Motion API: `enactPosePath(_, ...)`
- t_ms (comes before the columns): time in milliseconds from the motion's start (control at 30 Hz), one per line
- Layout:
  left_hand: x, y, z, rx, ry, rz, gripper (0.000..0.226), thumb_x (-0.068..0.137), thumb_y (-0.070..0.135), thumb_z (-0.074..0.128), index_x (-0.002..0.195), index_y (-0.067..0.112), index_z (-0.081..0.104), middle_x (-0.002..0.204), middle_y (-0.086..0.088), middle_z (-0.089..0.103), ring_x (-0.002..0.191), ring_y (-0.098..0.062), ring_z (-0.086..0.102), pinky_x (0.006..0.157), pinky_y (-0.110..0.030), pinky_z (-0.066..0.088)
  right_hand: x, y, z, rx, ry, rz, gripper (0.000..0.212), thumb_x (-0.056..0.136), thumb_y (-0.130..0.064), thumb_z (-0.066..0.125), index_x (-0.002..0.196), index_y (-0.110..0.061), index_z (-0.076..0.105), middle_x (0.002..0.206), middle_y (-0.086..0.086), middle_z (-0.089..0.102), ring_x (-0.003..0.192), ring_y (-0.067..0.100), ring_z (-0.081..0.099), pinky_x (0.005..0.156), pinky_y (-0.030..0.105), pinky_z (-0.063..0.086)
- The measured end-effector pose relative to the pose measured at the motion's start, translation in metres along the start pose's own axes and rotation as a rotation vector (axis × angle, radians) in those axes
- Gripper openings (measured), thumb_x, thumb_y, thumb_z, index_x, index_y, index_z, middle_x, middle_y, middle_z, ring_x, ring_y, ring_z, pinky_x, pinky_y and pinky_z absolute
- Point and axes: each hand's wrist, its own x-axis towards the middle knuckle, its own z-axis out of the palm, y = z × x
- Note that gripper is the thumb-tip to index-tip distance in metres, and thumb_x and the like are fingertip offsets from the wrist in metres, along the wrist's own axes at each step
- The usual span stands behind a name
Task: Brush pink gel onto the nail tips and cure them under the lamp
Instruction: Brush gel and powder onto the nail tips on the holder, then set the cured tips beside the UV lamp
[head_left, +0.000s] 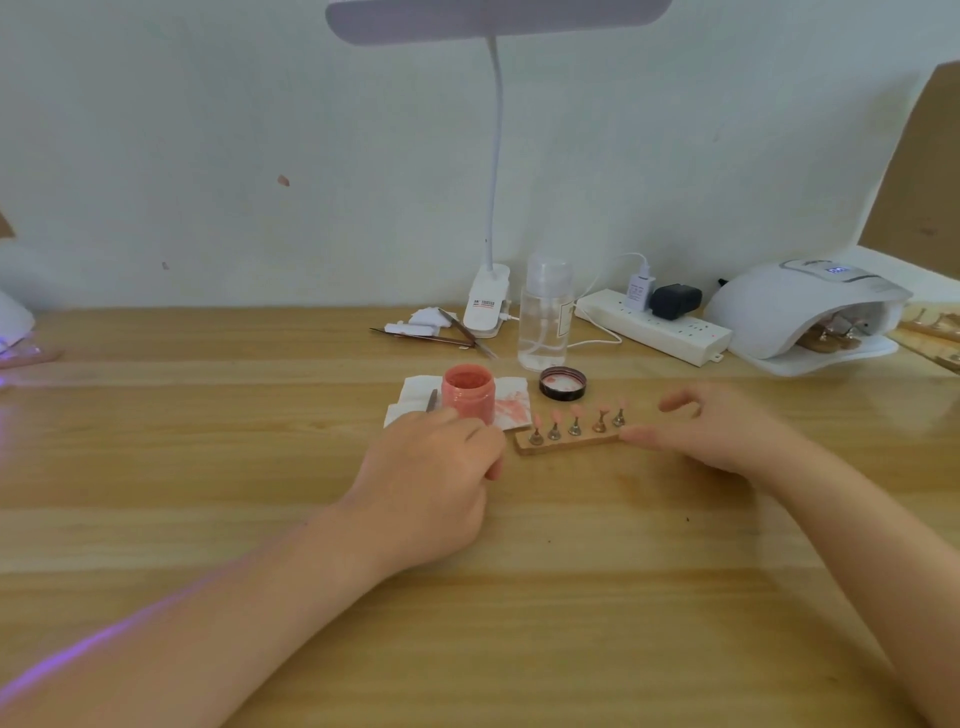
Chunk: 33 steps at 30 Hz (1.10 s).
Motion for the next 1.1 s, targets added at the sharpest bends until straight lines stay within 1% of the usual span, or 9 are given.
enactPosePath(67,0.0,0.0,0.001,-0.004,-0.011,0.006,0.014,0.054,0.006,0.054,0.063,0.015,0.061,0.057,0.005,0.057,0.054,-0.021,0.054,0.047,-0.029,0.043,0.005,0.004,0.005,0.038,-0.069,-0.066,0.072,0.061,-0.057,0.079,0.125,-0.038,0.053,0.101,-0.008,0.053,0.099,0.015,0.053,0.082,0.028,0.039)
enactPosePath(133,0.0,-0.002,0.001,-0.009,-0.013,0.001,0.014,0.054,0.007,0.054,0.064,0.015,0.061,0.058,0.005,0.058,0.055,-0.021,0.055,0.049,-0.03,0.045,0.01,0.005,0.008,0.003,-0.097,-0.133,0.07,0.063,-0.056,0.078,0.126,-0.044,0.053,0.092,-0.012,0.053,0.094,0.013,0.056,0.083,0.028,0.042)
enactPosePath(300,0.002,-0.003,0.001,-0.019,-0.003,-0.008,0.015,0.053,0.007,0.055,0.063,0.017,0.061,0.058,0.007,0.058,0.054,-0.02,0.054,0.051,-0.026,0.042,0.014,0.009,0.007,-0.007,-0.084,-0.233,0.043,0.066,-0.051,0.078,0.105,-0.037,0.069,0.077,-0.012,0.056,0.07,0.002,0.053,0.061,0.019,0.037)
enactPosePath(467,0.008,0.001,-0.001,-0.059,0.016,-0.002,0.014,0.058,0.009,0.051,0.064,0.017,0.061,0.059,0.008,0.058,0.056,-0.018,0.054,0.056,-0.024,0.035,0.004,0.015,-0.009,0.17,-0.123,-0.388,0.035,0.044,-0.053,0.082,0.07,-0.031,0.076,0.056,-0.012,0.062,0.049,-0.005,0.048,0.046,0.008,0.034)
enactPosePath(567,0.015,0.007,0.003,-0.104,0.023,0.02,0.024,0.066,0.018,0.038,0.064,0.018,0.061,0.058,0.009,0.057,0.057,-0.017,0.052,0.058,-0.023,0.034,0.001,0.035,-0.036,0.266,0.009,-0.364,0.033,0.043,-0.046,0.082,0.069,-0.026,0.076,0.055,-0.009,0.063,0.046,-0.005,0.046,0.044,0.006,0.033)
enactPosePath(700,0.036,0.023,0.02,-0.219,-0.081,-0.028,0.014,0.073,0.019,0.044,0.071,0.025,0.057,0.067,0.011,0.058,0.068,-0.012,0.051,0.064,-0.025,0.036,-0.002,0.084,-0.08,0.292,0.264,-0.218,0.023,0.052,-0.037,0.084,0.068,-0.023,0.075,0.056,-0.012,0.061,0.046,-0.001,0.046,0.045,0.013,0.038)
enactPosePath(767,0.054,0.032,0.034,-0.259,-0.14,-0.095,0.012,0.08,0.021,0.047,0.077,0.03,0.053,0.073,0.014,0.055,0.074,-0.008,0.046,0.065,-0.025,0.034,0.002,0.11,-0.095,0.261,0.413,-0.128,0.022,0.056,-0.036,0.086,0.069,-0.022,0.074,0.057,-0.011,0.063,0.055,0.005,0.052,0.053,0.022,0.041)
enactPosePath(900,0.087,0.052,0.058,-0.336,-0.196,-0.258,0.011,0.084,0.023,0.047,0.081,0.033,0.052,0.074,0.014,0.055,0.076,-0.009,0.048,0.06,-0.025,0.035,0.017,0.143,-0.103,0.268,0.568,0.004,0.022,0.063,-0.029,0.086,0.074,-0.016,0.072,0.084,-0.002,0.07,0.085,0.017,0.063,0.079,0.034,0.05)
enactPosePath(1100,0.097,0.066,0.073,-0.379,-0.143,-0.302,0.01,0.084,0.023,0.047,0.086,0.028,0.055,0.077,0.013,0.055,0.077,-0.009,0.053,0.065,-0.027,0.044,0.042,0.154,-0.097,0.241,0.694,0.053,0.034,0.071,-0.027,0.082,0.074,0.004,0.07,0.088,0.016,0.07,0.095,0.027,0.062,0.078,0.035,0.046)
